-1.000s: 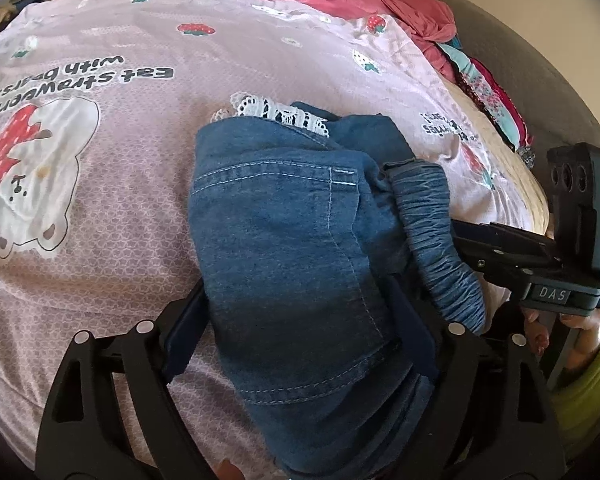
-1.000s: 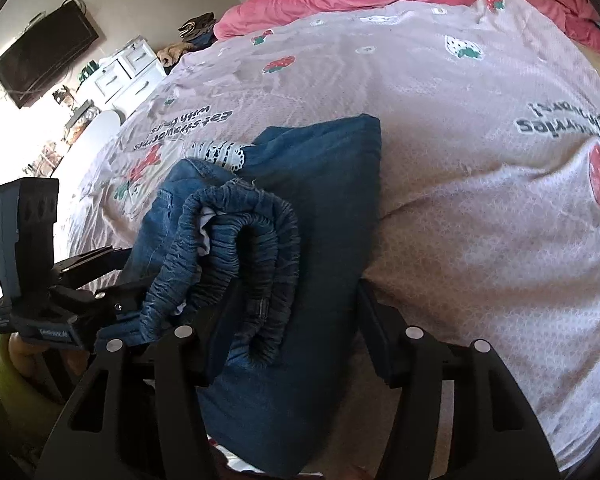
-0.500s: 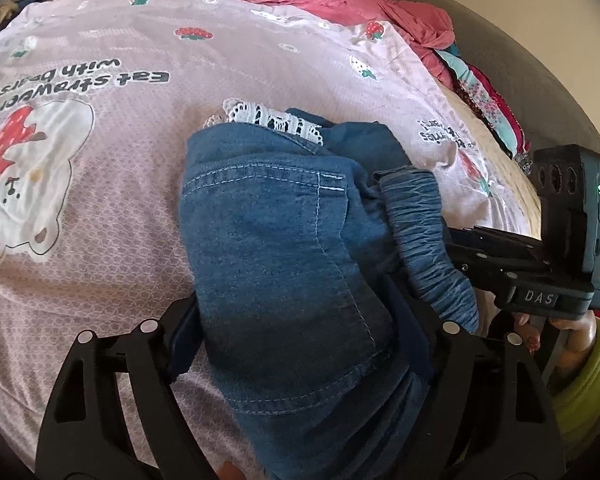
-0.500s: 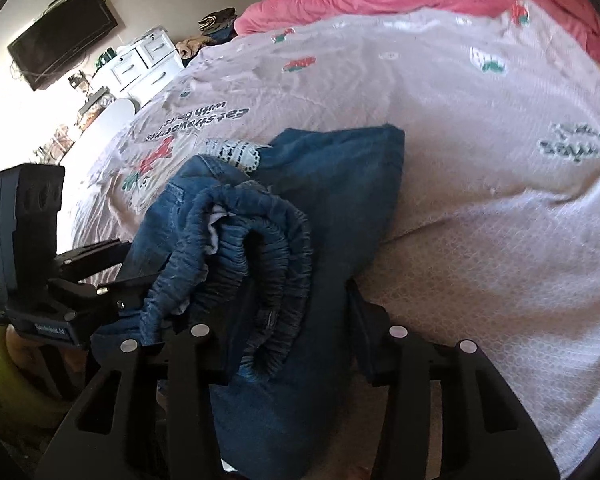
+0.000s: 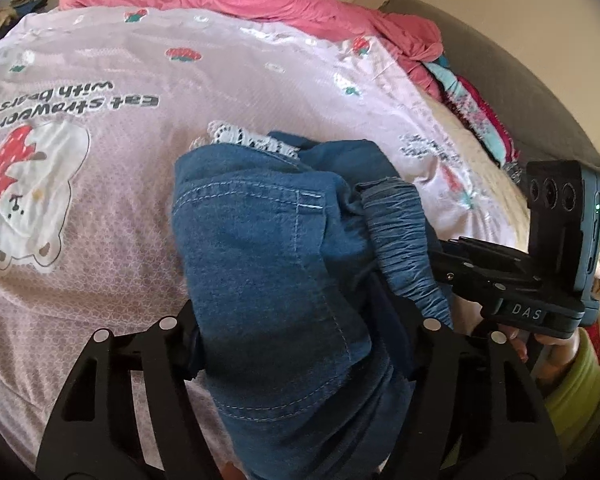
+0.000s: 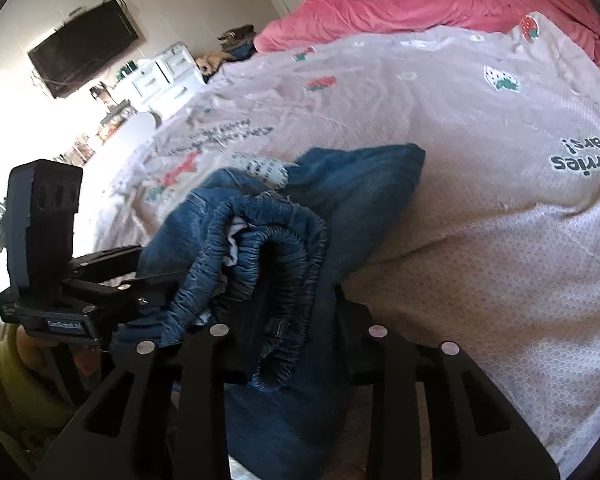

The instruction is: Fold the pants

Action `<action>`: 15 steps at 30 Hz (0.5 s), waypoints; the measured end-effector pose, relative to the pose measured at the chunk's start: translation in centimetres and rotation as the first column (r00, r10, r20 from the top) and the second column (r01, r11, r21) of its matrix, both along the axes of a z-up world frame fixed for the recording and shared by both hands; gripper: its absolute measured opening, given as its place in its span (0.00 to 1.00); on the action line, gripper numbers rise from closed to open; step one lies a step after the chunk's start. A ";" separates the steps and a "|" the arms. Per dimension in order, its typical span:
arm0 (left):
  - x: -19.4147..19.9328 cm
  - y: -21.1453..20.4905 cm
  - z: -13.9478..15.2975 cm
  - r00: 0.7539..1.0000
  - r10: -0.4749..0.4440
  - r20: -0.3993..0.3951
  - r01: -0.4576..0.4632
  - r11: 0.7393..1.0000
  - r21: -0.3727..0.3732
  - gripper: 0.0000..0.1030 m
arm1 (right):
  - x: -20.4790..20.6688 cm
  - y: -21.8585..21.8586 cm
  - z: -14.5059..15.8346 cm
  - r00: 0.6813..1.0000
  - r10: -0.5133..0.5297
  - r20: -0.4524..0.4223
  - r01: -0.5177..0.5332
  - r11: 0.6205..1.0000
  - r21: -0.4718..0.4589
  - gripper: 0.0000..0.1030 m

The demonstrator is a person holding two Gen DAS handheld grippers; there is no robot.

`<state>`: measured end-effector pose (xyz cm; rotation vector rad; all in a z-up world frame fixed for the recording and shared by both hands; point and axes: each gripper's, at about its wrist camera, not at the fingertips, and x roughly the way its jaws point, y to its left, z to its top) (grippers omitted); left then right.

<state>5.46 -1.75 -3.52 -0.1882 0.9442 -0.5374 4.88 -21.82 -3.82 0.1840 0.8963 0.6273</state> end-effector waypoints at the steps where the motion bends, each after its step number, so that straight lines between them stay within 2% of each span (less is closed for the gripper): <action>1: 0.0 0.0 0.3 1.000 -0.002 0.004 0.002 1.000 -0.005 0.58 | -0.1 0.0 0.2 1.000 0.000 0.007 0.000 1.000 0.003 0.28; 7: 0.3 0.2 1.7 1.000 0.000 0.025 0.000 1.000 -0.019 0.58 | -0.2 0.4 2.2 0.998 0.004 0.059 -0.004 1.000 -0.009 0.28; 15: 2.1 0.4 3.3 0.998 0.016 0.064 -0.015 1.000 -0.012 0.58 | 1.5 0.7 3.8 0.996 0.005 0.095 -0.004 1.000 -0.003 0.28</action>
